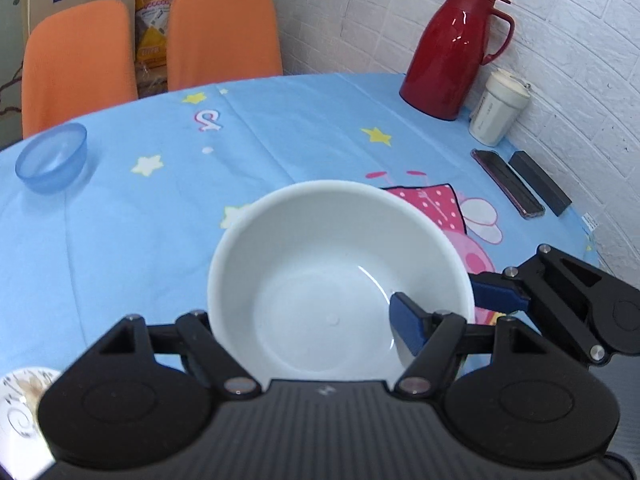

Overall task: Organize plates and bowls
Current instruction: 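Lower the white bowl into the steel bowl and open the left tool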

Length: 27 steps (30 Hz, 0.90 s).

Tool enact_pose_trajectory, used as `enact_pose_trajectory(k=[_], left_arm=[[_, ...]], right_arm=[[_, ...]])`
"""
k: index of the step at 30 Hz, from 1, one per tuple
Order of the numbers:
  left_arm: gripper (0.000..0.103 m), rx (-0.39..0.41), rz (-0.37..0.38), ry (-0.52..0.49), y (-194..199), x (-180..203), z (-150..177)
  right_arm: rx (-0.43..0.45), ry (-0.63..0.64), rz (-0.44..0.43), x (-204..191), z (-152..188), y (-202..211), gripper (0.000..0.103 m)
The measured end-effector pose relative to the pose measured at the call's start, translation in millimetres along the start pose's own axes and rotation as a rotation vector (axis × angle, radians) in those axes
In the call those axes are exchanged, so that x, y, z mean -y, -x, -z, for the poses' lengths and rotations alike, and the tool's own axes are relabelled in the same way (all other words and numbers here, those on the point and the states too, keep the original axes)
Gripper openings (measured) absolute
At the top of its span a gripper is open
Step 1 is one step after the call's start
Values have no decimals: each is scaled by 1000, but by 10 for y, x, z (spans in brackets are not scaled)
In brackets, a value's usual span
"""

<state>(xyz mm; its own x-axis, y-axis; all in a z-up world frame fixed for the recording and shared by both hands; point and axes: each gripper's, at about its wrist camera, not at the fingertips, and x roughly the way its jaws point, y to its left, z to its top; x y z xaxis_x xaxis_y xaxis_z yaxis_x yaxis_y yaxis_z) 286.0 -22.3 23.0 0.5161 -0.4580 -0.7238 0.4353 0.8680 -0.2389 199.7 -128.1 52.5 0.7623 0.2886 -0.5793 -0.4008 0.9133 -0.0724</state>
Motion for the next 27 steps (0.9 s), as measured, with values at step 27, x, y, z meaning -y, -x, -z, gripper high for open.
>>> enact_pose_trajectory(k=[27], left_arm=[[87, -40, 10, -21, -148, -52, 14]], right_arm=[[-77, -69, 42, -23, 439, 75, 76]])
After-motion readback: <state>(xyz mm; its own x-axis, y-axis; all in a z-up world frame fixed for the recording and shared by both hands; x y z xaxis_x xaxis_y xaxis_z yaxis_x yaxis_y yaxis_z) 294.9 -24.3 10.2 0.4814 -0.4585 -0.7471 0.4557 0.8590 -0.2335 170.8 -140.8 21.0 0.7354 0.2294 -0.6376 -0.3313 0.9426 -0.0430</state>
